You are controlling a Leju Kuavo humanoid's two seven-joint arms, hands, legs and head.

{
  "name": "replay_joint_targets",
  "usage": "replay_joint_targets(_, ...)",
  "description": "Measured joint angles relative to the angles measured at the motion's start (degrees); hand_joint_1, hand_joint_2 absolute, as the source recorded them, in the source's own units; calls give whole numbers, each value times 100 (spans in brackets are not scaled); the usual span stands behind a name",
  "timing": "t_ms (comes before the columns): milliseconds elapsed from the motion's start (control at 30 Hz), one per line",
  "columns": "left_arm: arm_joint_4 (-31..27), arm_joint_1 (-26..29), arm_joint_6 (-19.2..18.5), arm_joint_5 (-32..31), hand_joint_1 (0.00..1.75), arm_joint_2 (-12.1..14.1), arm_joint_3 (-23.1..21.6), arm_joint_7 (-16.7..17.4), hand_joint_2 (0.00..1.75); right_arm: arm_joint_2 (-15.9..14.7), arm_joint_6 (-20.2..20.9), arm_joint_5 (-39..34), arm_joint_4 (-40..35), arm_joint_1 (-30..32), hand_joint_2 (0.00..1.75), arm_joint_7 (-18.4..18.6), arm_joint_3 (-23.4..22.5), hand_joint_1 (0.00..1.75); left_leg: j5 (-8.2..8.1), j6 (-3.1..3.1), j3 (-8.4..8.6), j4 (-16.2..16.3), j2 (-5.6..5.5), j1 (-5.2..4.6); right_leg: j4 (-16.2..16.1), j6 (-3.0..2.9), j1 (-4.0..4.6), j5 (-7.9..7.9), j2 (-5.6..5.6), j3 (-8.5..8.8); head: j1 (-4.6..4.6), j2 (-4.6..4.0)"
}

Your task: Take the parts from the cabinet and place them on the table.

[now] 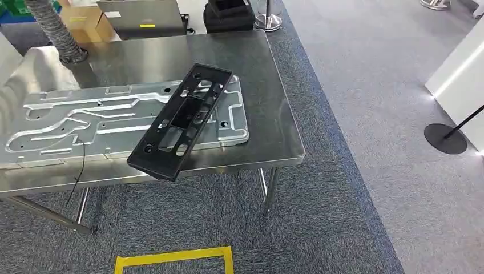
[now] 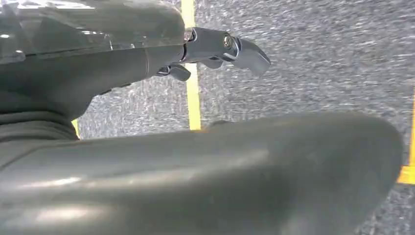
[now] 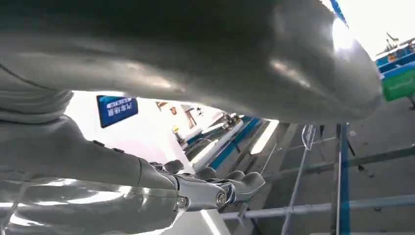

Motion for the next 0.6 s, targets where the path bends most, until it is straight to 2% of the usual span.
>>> replay_joint_targets(33,0,0,0,4,0,0,0,-9,0,0,0,-2,0,-2,0,17,0,0,177,3,132,-79,0,10,16,12,2,47,7,-74,-2,0)
replay_joint_targets(67,0,-2,2,7,0,0,0,-13,0,0,0,-4,0,-5,0,33,-2,0,405,12,363,-362,0,17,29,27,3,87,8,-145,-2,0)
replay_joint_targets(100,0,-4,2,11,0,-2,0,-20,0,-4,0,-2,0,-14,0,70,-2,0,599,29,703,-834,0,19,43,47,3,138,10,-209,-2,0)
replay_joint_targets(133,0,-8,2,15,0,0,0,-22,0,-7,0,13,0,-22,0,135,-2,0,643,56,1078,-1352,-1,19,49,68,4,183,11,-250,-2,0)
replay_joint_targets(167,0,-25,7,20,0,0,0,-28,0,-7,0,75,0,-22,0,252,-4,0,483,83,1438,-1863,-6,-7,57,100,25,209,11,-280,-2,0)
replay_joint_targets(200,0,-40,18,24,0,0,0,-50,0,-9,0,183,0,-29,0,410,-2,0,423,115,1497,-2093,-11,-21,62,148,28,255,-2,-291,-2,0)
replay_joint_targets(267,0,-19,22,26,0,0,0,-68,0,-9,0,440,0,-45,0,823,-2,0,467,190,1416,-2075,-11,-57,17,237,2,355,-13,-296,-2,0)
replay_joint_targets(300,0,1,31,26,0,0,2,-68,0,-9,0,586,-2,-49,0,1116,-4,0,525,261,1386,-2115,-10,-58,-1,287,-10,401,-15,-299,-2,0)
replay_joint_targets(333,0,3,37,26,0,-4,2,-65,0,-9,0,707,-2,-69,0,1383,-2,0,601,311,1361,-2142,15,-34,67,294,-47,340,-4,-339,0,0)
replay_joint_targets(367,0,10,50,26,0,-4,7,-54,0,-9,0,778,-2,-83,0,1680,-2,0,644,354,1313,-2145,30,-40,289,302,-38,82,-1,-448,0,0)
replay_joint_targets(433,0,17,90,26,0,-4,11,-9,0,-9,2,815,0,-104,0,2230,2,0,718,388,1209,-2136,54,-65,1195,333,-33,-499,6,-773,0,0)
replay_joint_targets(467,0,25,94,26,0,-4,11,4,0,-9,4,756,35,-109,0,2361,2,0,753,398,1145,-2122,61,-88,1668,346,-31,-716,5,-922,0,0)
replay_joint_targets(500,0,31,96,26,0,-9,11,18,0,-9,4,613,96,-124,0,2380,2,0,774,400,1093,-2099,73,-105,1867,345,-28,-776,5,-946,0,0)
replay_joint_targets(533,0,39,96,26,0,-17,11,37,0,-9,4,356,244,-124,0,2382,2,0,787,405,1053,-2072,76,-111,1756,336,-21,-704,5,-808,-2,0)
replay_joint_targets(567,0,40,96,26,0,-17,11,44,0,-9,4,101,424,-123,0,2382,2,0,791,406,1033,-2047,76,-117,1410,318,-8,-545,2,-539,-2,0)
replay_joint_targets(600,0,38,96,26,0,-20,11,44,0,-11,4,-183,617,-120,0,2385,0,0,791,405,1024,-2020,74,-122,851,286,16,-330,3,-166,0,0)
